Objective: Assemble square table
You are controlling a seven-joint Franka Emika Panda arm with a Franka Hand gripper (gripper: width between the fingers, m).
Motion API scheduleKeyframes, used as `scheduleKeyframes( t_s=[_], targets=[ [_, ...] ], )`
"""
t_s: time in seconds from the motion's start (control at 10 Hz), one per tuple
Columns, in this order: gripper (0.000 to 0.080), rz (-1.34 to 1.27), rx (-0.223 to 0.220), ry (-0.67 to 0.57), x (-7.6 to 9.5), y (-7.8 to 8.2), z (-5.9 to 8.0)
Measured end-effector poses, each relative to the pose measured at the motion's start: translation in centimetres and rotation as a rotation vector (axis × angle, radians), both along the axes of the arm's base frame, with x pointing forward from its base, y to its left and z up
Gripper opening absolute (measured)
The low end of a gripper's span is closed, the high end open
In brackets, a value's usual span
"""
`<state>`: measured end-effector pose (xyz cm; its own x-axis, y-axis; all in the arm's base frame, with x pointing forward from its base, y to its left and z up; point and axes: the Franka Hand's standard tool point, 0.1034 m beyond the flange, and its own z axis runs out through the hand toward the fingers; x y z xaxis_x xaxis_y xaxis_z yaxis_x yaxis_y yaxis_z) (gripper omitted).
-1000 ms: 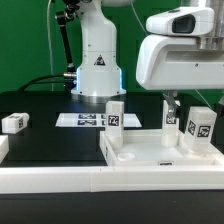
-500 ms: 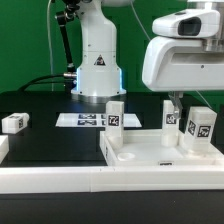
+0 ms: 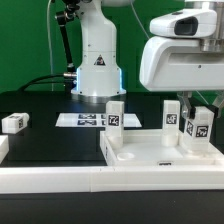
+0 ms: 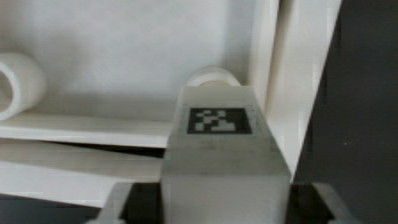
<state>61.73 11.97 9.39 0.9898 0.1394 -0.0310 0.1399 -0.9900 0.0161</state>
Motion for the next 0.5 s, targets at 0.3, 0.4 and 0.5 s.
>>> scheduleKeyframes(
  t_s=[0.3, 0.4, 0.5],
  targets=[
    [0.0288, -0.124, -0.003, -0.002, -0.01, 0.02, -0.01],
    [0.0288, -0.239, -0.008, -0.009, -0.1, 0.0, -0.02],
    [0.0288, -0.349, -0.011, -0.019, -0.38, 0.06, -0.01]
  ],
)
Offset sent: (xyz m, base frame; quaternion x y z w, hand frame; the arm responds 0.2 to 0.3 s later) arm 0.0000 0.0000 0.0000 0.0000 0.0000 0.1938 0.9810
